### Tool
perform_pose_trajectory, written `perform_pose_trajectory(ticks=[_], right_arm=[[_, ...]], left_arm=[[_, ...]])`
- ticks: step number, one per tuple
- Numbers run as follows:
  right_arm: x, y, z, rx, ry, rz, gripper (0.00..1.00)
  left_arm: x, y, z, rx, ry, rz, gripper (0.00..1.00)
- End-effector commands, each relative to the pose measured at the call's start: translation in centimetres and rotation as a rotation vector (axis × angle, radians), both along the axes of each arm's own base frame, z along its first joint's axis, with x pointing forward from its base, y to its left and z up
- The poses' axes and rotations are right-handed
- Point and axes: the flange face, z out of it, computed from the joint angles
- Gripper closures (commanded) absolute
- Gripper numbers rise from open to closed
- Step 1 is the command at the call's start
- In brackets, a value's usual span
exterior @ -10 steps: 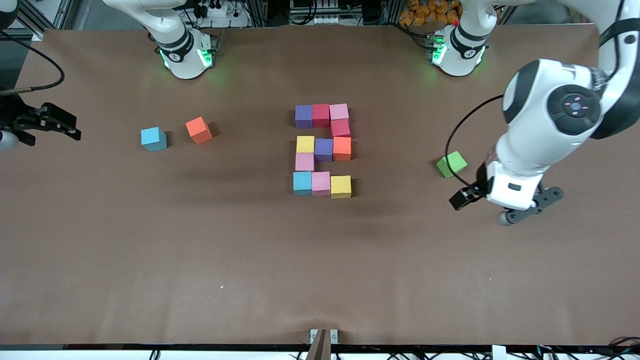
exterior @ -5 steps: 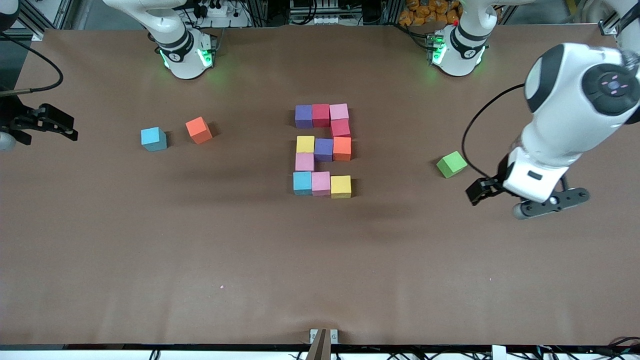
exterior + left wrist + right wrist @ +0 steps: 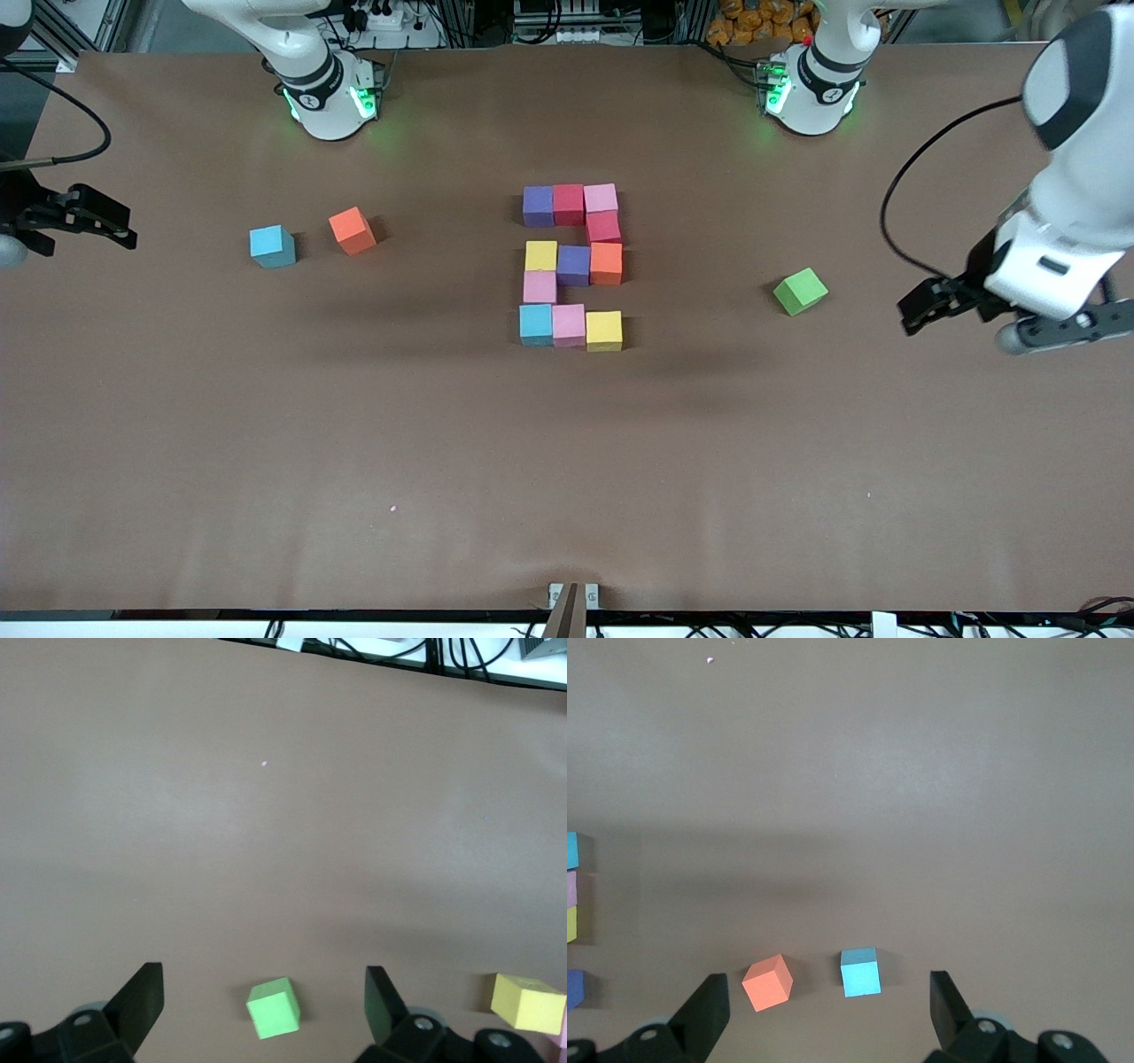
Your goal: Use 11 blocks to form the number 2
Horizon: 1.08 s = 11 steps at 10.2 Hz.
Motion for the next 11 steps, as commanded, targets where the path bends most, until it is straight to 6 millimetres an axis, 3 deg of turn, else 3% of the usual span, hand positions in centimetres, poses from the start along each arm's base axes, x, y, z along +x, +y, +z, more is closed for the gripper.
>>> perform_pose_trajectory(ticks=[1,4,11], right_arm=[[-0.4,-0.2,0.2,-0.016,0.013,-0.017,0.0],[-0.7,0.0,0.0,-0.015,0.038,-0.016,0.0],[-1.0,-0.2,0.1,-0.014,0.057,-0.011,0.0]], left_arm=[[-2.0,2.4,2.4,-0.059,0.011,-0.037,0.0],[-3.9,4.7,3.1,-0.083,0.043,-0.103,0.0],[-5.7,3.9,3.6,-0.081,0.166,-0.113,0.0]])
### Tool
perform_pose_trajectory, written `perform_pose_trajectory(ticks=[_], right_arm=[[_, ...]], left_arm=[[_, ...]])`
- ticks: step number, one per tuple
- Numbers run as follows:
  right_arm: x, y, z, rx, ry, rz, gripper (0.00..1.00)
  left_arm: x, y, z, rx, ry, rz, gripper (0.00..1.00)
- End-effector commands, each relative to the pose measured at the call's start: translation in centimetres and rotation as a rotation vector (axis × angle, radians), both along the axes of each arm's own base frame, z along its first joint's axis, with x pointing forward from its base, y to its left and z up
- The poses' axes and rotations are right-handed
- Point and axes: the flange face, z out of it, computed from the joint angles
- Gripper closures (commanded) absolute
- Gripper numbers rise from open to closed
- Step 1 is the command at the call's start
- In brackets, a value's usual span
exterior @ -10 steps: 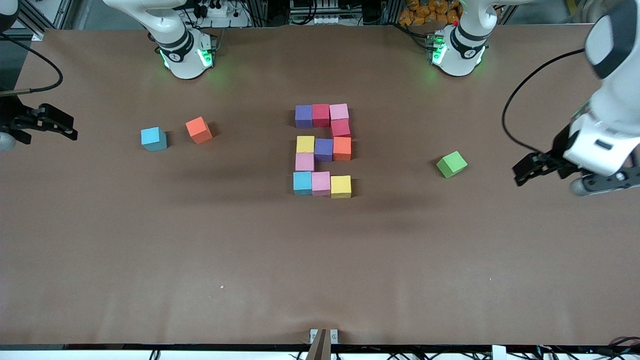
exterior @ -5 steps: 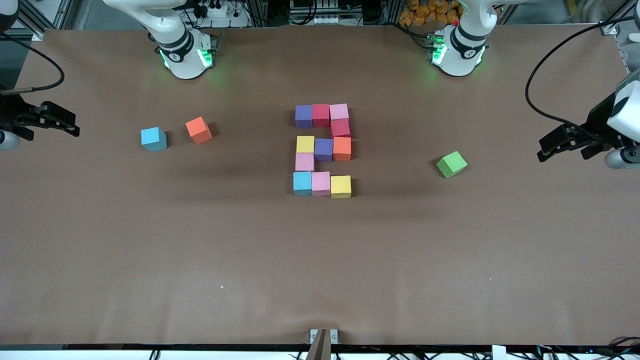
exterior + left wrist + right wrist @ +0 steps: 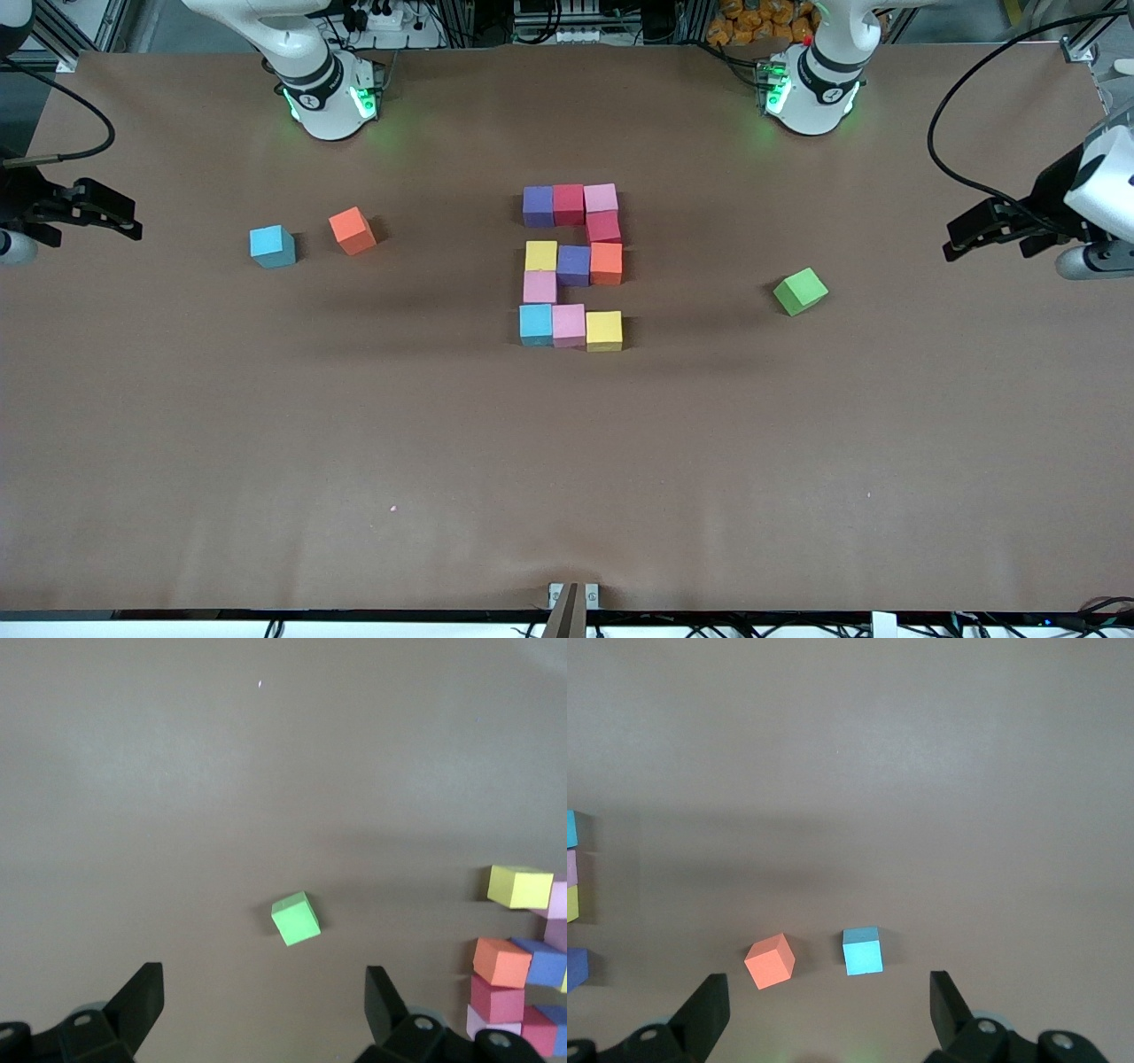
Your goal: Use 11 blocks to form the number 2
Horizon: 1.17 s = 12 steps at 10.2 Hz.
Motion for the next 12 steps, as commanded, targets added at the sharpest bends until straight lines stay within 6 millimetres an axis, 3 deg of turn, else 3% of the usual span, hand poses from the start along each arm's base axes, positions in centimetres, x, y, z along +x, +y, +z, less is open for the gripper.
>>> perform_pose_trajectory(ticks=[1,7,12], right_arm=[[-0.4,-0.2,0.4,-0.016,0.006,-0.009,0.0],[-0.2,-0.2,0.1,-0.013,0.012,-0.006,0.0],[0.1,-0.2,0.1,-0.009,0.001,-0.009,0.0]], left_arm=[[-1.1,0.1,0.9,-0.005,0.024,-0.028,0.0],[-1.1,1.3,1.3,0.074,0.013,-0.08,0.0],[-1.0,0.8,1.6,0.058,0.006,-0.076,0.0]])
